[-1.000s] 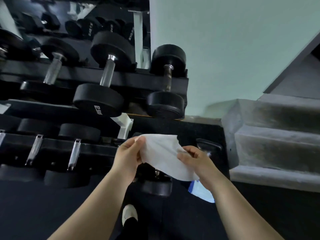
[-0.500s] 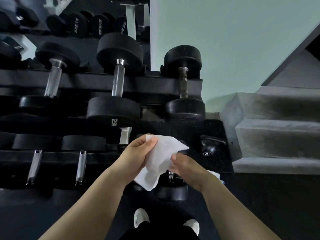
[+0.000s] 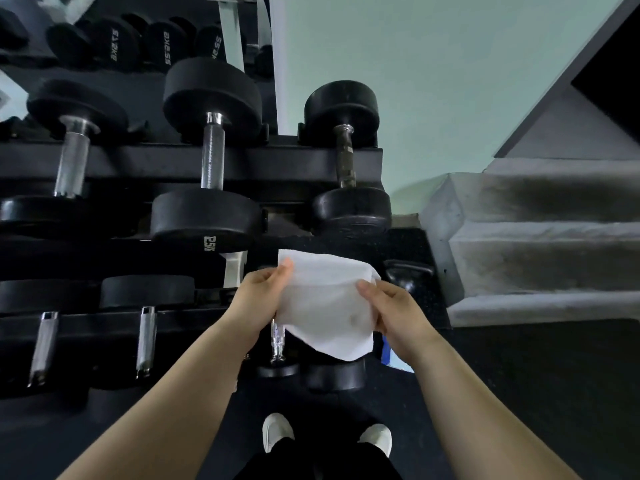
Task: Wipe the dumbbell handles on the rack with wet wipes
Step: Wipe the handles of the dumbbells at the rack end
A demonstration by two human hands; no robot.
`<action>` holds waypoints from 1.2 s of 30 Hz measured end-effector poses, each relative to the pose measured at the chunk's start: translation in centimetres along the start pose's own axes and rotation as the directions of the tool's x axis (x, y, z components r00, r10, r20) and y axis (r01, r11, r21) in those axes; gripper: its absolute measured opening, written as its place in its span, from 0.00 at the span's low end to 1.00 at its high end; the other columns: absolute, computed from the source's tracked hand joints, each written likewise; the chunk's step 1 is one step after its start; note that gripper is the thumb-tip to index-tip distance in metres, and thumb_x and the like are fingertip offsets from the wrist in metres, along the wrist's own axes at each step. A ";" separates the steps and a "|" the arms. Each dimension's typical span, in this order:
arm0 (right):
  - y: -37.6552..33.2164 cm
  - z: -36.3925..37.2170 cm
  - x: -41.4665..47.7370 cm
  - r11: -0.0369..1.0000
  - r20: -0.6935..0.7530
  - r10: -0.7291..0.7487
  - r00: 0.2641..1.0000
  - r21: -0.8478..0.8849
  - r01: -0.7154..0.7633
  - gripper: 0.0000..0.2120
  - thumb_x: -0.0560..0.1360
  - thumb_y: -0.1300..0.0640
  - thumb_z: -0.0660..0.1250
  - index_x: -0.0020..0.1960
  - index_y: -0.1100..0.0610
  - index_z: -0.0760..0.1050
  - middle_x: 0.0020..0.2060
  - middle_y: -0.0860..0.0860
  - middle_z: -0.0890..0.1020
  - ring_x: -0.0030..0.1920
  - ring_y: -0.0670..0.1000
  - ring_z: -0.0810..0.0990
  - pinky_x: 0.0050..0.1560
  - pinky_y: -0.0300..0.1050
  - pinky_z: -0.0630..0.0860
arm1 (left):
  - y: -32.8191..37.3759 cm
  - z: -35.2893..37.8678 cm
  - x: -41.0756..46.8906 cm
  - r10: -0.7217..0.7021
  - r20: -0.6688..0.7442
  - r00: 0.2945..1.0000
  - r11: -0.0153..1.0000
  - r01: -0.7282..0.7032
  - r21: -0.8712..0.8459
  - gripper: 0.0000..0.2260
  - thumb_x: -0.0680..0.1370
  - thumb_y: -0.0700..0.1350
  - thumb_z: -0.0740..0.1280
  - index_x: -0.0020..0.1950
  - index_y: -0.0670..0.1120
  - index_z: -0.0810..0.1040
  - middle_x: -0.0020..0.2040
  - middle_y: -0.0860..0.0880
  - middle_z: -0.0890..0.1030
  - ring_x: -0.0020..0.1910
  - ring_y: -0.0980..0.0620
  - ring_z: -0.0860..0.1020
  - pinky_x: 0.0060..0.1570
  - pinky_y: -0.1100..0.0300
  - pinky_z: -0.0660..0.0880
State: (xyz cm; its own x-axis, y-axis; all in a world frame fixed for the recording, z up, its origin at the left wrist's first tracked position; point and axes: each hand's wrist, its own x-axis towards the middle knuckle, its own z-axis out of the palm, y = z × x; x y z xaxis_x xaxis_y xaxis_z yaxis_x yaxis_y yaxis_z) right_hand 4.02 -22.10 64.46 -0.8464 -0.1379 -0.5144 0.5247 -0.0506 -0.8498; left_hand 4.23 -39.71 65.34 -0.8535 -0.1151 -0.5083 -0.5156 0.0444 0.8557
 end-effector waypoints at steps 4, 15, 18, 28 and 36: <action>-0.8 -0.1 -0.2 0.993 -0.045 0.048 0.998 0.108 -0.043 0.12 0.78 0.54 0.59 0.38 0.55 0.75 0.32 0.51 0.79 0.31 0.47 0.78 0.33 0.38 0.73 | 0.4 0.1 -0.8 0.035 0.297 0.954 0.997 -0.053 0.055 0.16 0.80 0.53 0.56 0.44 0.49 0.80 0.42 0.55 0.84 0.46 0.56 0.80 0.49 0.66 0.72; -0.8 -2.3 -1.7 0.995 0.400 0.045 0.915 0.062 -0.076 0.19 0.66 0.65 0.66 0.55 0.54 0.74 0.44 0.48 0.83 0.45 0.48 0.82 0.41 0.42 0.79 | -1.3 -1.4 0.2 0.100 0.403 0.910 0.957 0.022 -0.289 0.11 0.73 0.34 0.64 0.54 0.41 0.76 0.41 0.49 0.84 0.39 0.53 0.83 0.36 0.63 0.79; -0.9 -1.5 -2.1 0.996 0.363 0.052 0.930 0.050 -0.075 0.17 0.70 0.73 0.64 0.51 0.54 0.74 0.40 0.48 0.83 0.41 0.47 0.82 0.40 0.40 0.80 | -0.3 -1.9 0.4 0.150 0.431 0.890 0.959 -0.024 -0.283 0.15 0.67 0.34 0.69 0.53 0.42 0.77 0.44 0.48 0.84 0.42 0.52 0.83 0.38 0.63 0.78; -4.9 -1.7 -2.0 0.870 0.209 -0.488 0.848 0.030 0.493 0.10 0.58 0.63 0.74 0.32 0.47 0.83 0.36 0.43 0.84 0.40 0.41 0.81 0.41 0.34 0.77 | 6.7 -3.1 -1.4 0.382 0.588 0.713 0.865 -0.499 0.044 0.22 0.66 0.28 0.68 0.29 0.57 0.83 0.36 0.59 0.84 0.40 0.63 0.81 0.44 0.73 0.75; -3.4 -2.3 0.0 0.910 -0.036 -0.353 0.935 -0.247 0.334 0.21 0.73 0.74 0.59 0.42 0.49 0.79 0.35 0.41 0.82 0.38 0.38 0.79 0.41 0.29 0.75 | 4.4 -2.8 0.3 0.296 0.370 0.881 0.872 -0.407 0.271 0.16 0.74 0.38 0.63 0.35 0.57 0.84 0.43 0.62 0.83 0.49 0.58 0.78 0.57 0.65 0.69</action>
State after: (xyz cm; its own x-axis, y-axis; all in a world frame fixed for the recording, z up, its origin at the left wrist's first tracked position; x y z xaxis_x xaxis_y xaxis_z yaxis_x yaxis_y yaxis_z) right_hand 2.01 -19.64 67.09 -0.9799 -0.0754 -0.1847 0.1717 0.1523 -0.9733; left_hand 1.92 -42.30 69.20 -0.9322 0.2788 -0.2307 -0.1233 0.3546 0.9269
